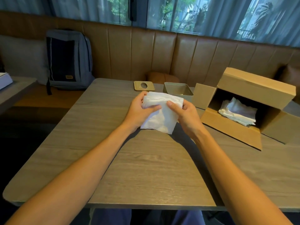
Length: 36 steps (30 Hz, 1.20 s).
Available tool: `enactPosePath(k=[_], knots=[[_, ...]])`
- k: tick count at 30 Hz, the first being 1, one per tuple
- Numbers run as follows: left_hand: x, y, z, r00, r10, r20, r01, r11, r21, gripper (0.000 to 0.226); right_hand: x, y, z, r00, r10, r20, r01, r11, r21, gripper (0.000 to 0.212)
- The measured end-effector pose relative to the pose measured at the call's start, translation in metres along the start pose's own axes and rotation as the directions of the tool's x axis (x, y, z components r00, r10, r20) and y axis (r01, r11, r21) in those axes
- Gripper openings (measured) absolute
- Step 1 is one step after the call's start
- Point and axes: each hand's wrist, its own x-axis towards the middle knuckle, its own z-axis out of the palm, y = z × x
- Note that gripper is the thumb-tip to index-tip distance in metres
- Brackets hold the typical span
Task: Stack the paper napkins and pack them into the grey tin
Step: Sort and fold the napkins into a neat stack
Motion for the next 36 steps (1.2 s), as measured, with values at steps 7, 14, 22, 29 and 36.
enactPosePath(k=[7, 14, 22, 29, 36], knots=[[-0.011, -0.012, -0.007, 0.994, -0.093, 0.054, 0.093, 0.996, -0.008, 0.066, -0.013, 0.007, -0.004, 0.982, -0.102, 0.161, 0.116, 0.990, -0.078, 0.049], [-0.015, -0.012, -0.002, 0.991, -0.059, 0.118, 0.072, 0.992, -0.105, 0.041, -0.014, 0.009, 0.000, 0.976, -0.158, 0.148, 0.191, 0.952, -0.238, 0.033], [-0.011, -0.011, -0.007, 0.981, -0.028, 0.193, 0.048, 0.994, -0.103, 0.059, -0.015, 0.004, 0.000, 0.977, -0.144, 0.155, 0.172, 0.967, -0.187, 0.038], [-0.007, -0.015, -0.008, 0.935, -0.198, 0.293, 0.201, 0.979, 0.019, 0.044, -0.017, 0.005, -0.002, 0.983, -0.094, 0.156, 0.120, 0.979, -0.166, 0.027], [0.001, 0.004, -0.021, 0.999, -0.006, 0.047, 0.004, 0.999, 0.042, 0.030, -0.011, -0.004, -0.008, 0.988, -0.124, 0.087, 0.139, 0.971, -0.193, 0.019]])
